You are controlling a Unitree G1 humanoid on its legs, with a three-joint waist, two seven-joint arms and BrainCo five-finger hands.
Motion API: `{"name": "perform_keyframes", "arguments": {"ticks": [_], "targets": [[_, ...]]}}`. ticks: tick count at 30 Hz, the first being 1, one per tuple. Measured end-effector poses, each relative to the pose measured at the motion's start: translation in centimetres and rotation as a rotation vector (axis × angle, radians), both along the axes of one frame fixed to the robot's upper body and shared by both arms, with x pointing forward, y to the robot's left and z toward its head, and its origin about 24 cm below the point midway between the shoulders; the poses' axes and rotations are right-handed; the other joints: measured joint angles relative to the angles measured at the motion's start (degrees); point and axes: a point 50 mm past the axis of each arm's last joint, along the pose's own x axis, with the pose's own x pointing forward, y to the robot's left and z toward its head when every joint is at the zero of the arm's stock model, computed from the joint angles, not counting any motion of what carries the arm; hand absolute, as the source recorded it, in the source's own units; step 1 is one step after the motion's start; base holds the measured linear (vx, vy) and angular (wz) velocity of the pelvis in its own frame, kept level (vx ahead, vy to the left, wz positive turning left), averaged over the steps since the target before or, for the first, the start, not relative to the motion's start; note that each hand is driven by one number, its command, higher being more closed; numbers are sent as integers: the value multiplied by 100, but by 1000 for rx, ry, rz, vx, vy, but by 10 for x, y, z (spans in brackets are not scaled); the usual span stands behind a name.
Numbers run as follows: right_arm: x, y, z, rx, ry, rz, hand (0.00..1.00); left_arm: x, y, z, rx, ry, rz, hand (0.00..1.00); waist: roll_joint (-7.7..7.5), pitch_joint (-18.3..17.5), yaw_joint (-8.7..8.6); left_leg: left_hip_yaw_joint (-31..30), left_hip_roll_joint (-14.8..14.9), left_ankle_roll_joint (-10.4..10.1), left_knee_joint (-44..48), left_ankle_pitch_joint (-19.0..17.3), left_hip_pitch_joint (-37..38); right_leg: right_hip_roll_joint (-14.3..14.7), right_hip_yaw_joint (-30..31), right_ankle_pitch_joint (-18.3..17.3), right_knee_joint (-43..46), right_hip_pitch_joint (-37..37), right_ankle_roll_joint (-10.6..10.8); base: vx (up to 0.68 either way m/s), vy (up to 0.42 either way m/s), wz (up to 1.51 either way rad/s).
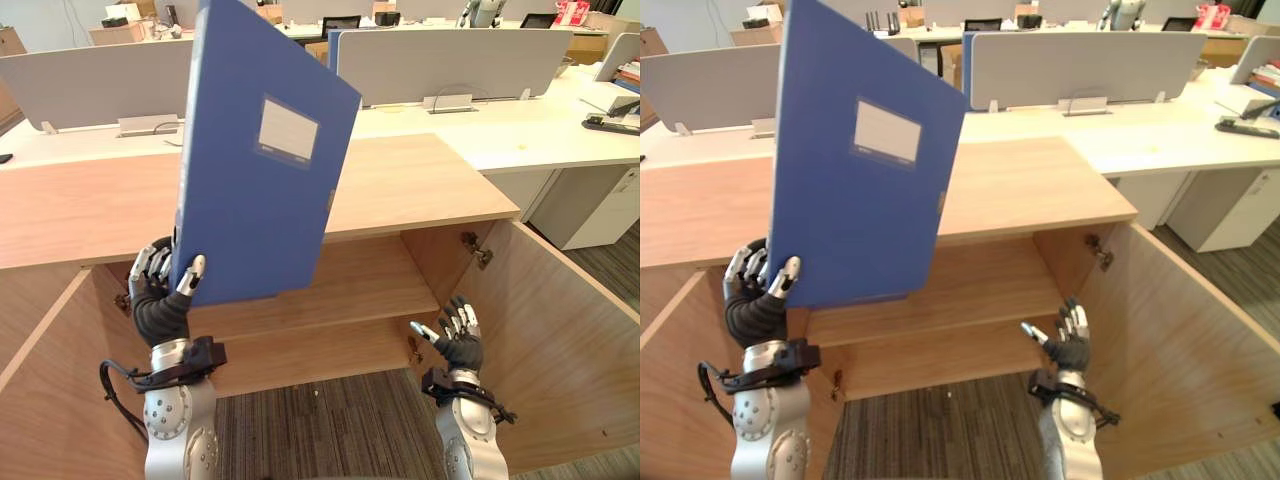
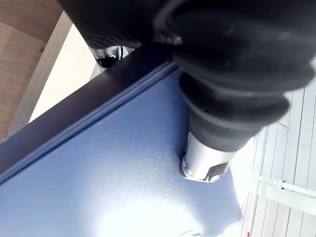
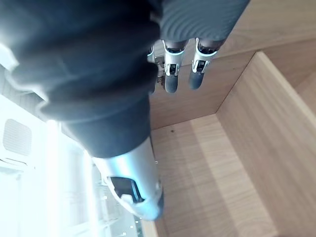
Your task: Walk over to the cabinet, pick up the folder, carry it to the office cabinet, place the folder inside the office cabinet, then close the office cabinet door
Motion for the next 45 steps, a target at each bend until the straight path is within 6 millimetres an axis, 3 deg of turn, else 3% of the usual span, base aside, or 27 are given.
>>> {"name": "perform_keyframes", "arguments": {"ticks": [7,13,18,25,38,45], "targets": [[25,15,38,141,-210,103,0,3,3,-12,5,65,19,100,6,2,-3,-10,-2,0,0,2,4,-2,-6,0,14,0,0,0,0,0],[56,55,69,260,-345,352,0,10,-1,-18,-11,97,-7,100,9,4,23,-67,-12,-1,0,9,-6,-8,-61,0,14,18,0,0,0,3],[83,71,67,316,-295,445,0,15,-9,-16,-82,68,-89,100,17,8,78,-119,-17,-5,-1,42,-6,-10,-113,0,28,37,0,-6,-1,6],[105,75,72,306,-260,450,0,20,-17,-12,-146,29,-182,100,79,48,114,-166,-14,4,-25,105,-5,-10,-148,-1,105,24,-1,-37,-4,4],[119,84,78,266,-246,458,0,25,-17,-3,-136,-19,-209,100,148,91,106,-293,-5,-10,-24,192,-90,8,-281,28,101,4,-30,-14,-9,5],[118,97,87,265,-308,595,0,27,-18,1,-120,-42,-229,100,148,91,101,-280,0,-3,-25,202,-94,14,-266,68,49,2,-42,0,0,0]]}}
